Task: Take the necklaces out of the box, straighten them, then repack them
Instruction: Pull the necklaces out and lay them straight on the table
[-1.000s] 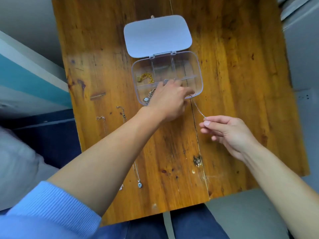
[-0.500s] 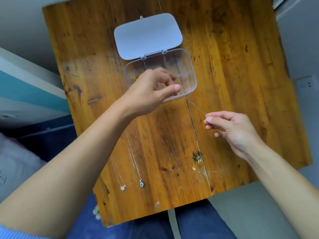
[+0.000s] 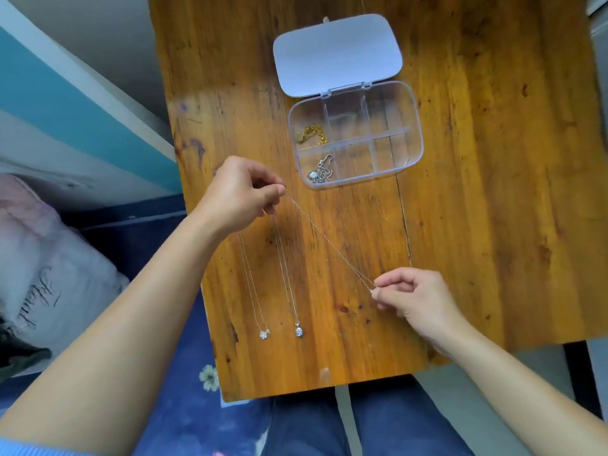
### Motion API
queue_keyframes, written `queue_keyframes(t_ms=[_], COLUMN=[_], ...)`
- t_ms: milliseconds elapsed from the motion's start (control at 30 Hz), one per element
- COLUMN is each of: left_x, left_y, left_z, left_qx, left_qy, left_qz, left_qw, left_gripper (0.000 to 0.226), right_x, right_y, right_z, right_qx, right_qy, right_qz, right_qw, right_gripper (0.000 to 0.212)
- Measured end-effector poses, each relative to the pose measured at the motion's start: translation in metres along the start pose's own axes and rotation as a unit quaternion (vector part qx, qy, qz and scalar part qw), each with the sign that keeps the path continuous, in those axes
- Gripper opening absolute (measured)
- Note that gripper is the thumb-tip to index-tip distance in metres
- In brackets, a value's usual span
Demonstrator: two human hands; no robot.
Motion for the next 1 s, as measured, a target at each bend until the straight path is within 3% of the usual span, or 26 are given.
queue_keyframes(t_ms=[167,600,800,900,1000], left_x=[-0.025,-0.066,-0.047,-0.028,-0.020], left_y=[-0.008,-0.013,-0.020,-0.023,-0.018], left_z=[0.002,0.009,0.012,0.019,0.036], left_qx=[-0.061,-0.152,-0.092,-0.029,0.043], left_qy=[0.072,0.092,0.133,0.180,0.170], left_qz=[0.092,0.131,0.088,0.002,-0.109], left_qw=[0.991,0.975,0.983,0.983,0.979], left_gripper=[0.009,0.009,0.018,0.017,0.024], right_x=[-0.035,-0.063,-0.044,-0.021,-0.015], right_y=[0.015,0.035,0.010,-0.041,-0.106], right_z=[-0.030,-0.036,-0.027,-0.006,0.018], right_qx=[0.011,0.042,0.100,0.211,0.314], right_qy=[-0.051,0.010,-0.031,0.048,0.116], right_qz=[-0.067,-0.143,-0.226,-0.213,-0.180], right_qw=[0.996,0.989,0.968,0.953,0.925], right_gripper=[0.011,0.014,0.009,0.004,0.011])
Point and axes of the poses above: each hand's wrist, its own z-axis towards the middle knuckle, its own x-axis out of the back of the hand, y = z × x, the point moved 3 cm from there along z, towards the middle knuckle, and after that the axes turned 15 degrees about y, right-handed, at the moved point
